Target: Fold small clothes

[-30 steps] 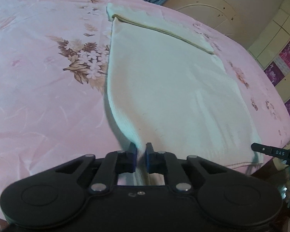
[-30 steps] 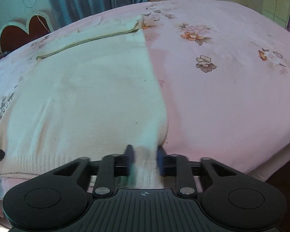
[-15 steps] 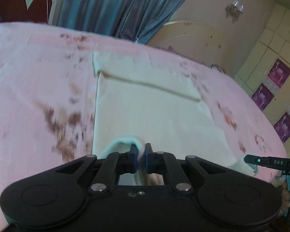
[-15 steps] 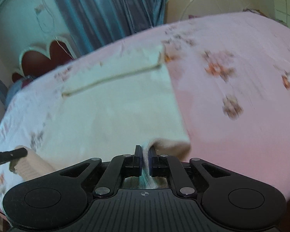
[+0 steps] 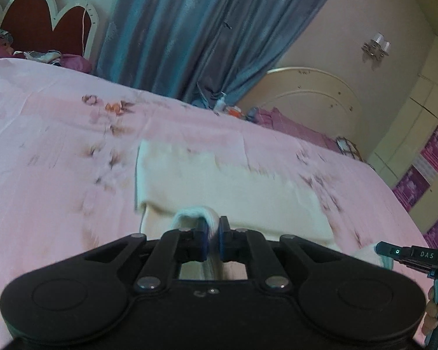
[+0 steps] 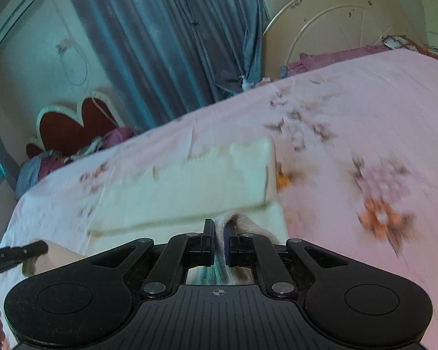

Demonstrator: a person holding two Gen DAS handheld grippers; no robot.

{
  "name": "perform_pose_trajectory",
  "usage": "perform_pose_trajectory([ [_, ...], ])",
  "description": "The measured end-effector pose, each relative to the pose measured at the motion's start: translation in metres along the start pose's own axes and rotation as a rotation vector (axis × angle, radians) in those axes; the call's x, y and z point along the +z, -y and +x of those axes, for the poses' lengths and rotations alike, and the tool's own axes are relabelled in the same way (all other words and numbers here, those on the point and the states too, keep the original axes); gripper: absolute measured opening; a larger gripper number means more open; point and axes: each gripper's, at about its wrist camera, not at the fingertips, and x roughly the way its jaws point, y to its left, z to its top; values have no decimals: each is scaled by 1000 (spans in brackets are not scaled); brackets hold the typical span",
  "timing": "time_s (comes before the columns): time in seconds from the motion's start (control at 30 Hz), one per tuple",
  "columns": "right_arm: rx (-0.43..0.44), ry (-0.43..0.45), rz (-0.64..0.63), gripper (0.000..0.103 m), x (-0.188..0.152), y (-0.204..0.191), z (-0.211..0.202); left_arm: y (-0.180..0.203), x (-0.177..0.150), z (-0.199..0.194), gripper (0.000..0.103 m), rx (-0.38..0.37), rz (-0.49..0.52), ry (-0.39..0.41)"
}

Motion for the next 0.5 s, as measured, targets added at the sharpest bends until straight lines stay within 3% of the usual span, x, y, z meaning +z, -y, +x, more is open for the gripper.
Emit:
perform_pose_trajectory([
  [0.23,20,1,58,5,48,15,76,-4,43,59,6,56,-35,23],
  [0.5,-20,-65,167,5,76,46,151,-20,69,126,6,126,-81,-46],
])
